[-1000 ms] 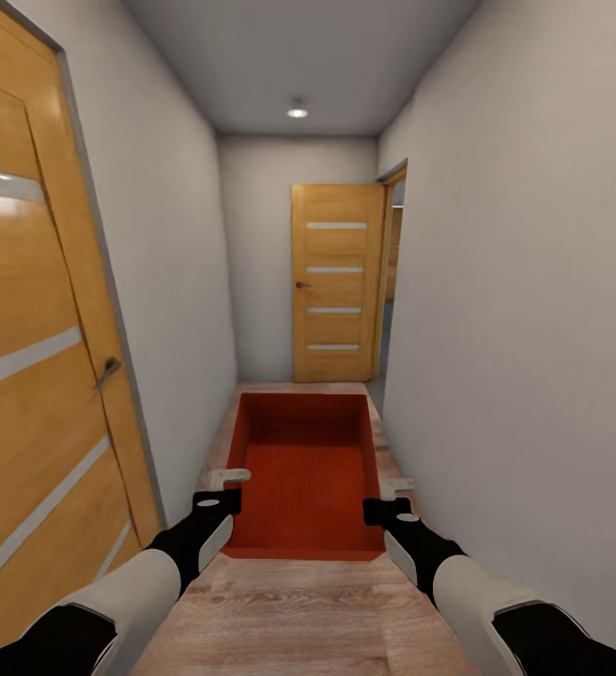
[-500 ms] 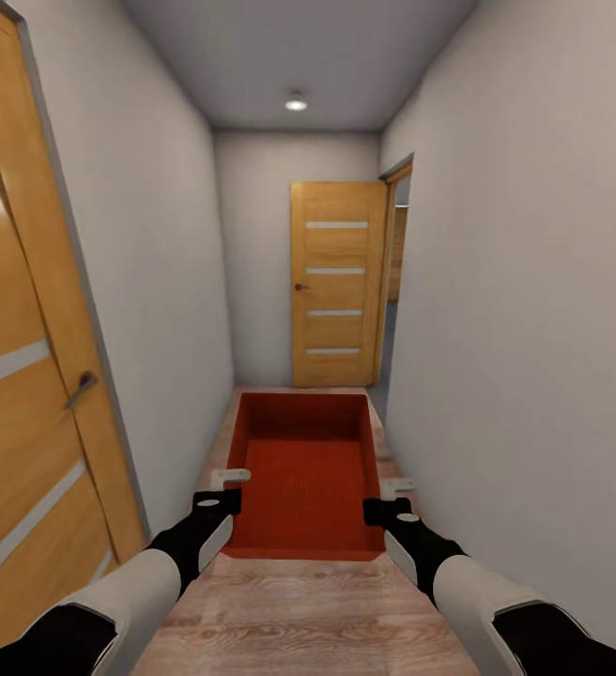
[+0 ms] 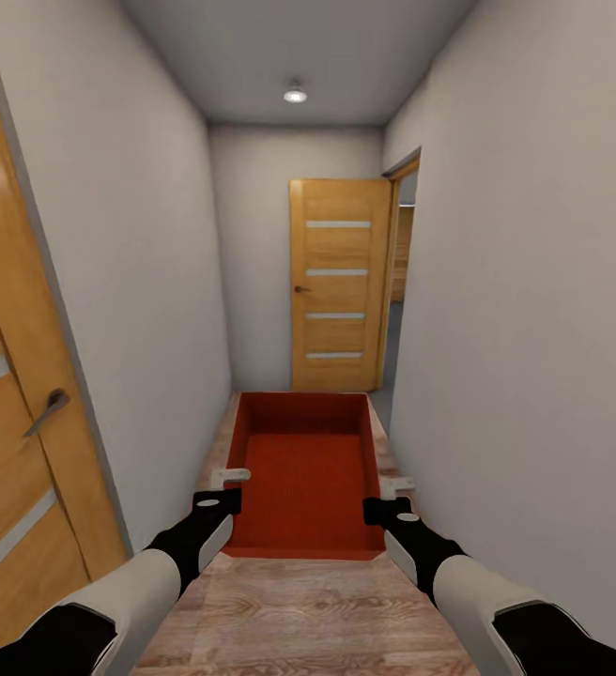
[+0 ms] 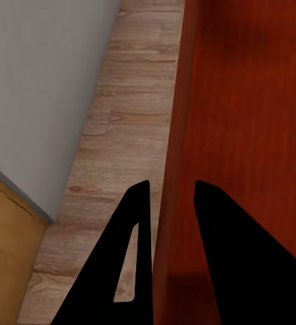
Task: Move the two storage containers from the living room to the garage. In the garage, place one container on the floor and stack the other container on top of it (either order is fine).
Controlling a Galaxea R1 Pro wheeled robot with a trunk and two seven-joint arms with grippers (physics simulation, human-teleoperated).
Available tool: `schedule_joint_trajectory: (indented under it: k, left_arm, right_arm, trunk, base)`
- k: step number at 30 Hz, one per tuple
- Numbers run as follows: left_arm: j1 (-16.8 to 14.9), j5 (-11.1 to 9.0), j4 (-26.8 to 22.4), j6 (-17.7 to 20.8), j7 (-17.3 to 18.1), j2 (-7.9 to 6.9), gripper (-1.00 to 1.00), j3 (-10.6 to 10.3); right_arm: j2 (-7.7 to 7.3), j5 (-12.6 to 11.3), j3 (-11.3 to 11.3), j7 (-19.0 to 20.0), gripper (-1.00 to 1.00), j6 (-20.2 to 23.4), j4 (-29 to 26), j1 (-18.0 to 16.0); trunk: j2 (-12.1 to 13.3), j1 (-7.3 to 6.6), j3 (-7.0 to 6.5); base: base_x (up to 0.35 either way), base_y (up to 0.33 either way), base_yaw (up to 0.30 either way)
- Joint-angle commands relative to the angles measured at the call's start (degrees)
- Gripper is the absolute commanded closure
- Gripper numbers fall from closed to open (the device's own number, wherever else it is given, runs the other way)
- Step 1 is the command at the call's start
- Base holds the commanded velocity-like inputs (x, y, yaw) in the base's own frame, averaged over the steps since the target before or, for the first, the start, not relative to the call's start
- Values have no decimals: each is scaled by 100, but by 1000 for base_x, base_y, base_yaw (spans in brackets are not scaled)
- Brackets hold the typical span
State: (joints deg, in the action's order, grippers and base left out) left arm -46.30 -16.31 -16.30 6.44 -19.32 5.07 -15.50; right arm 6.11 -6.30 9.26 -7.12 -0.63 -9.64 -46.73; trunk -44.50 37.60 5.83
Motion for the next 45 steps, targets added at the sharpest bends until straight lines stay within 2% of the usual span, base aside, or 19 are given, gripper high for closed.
schedule_joint_trajectory:
  k: [1,45]
  left_arm:
    - [-10,93,-32,-29,-63,-8,100,103]
    - [-10,93,-31,-38,-63,-15,100,100]
  right_arm:
    - [-4,-100,0,-35,100,-7,41,-2]
    - [-4,-100,-3,-35,100,1,41,-4]
  trunk:
    - [-7,5,9]
    - [-7,5,9]
  base:
    - [323,0,0]
    - [323,0,0]
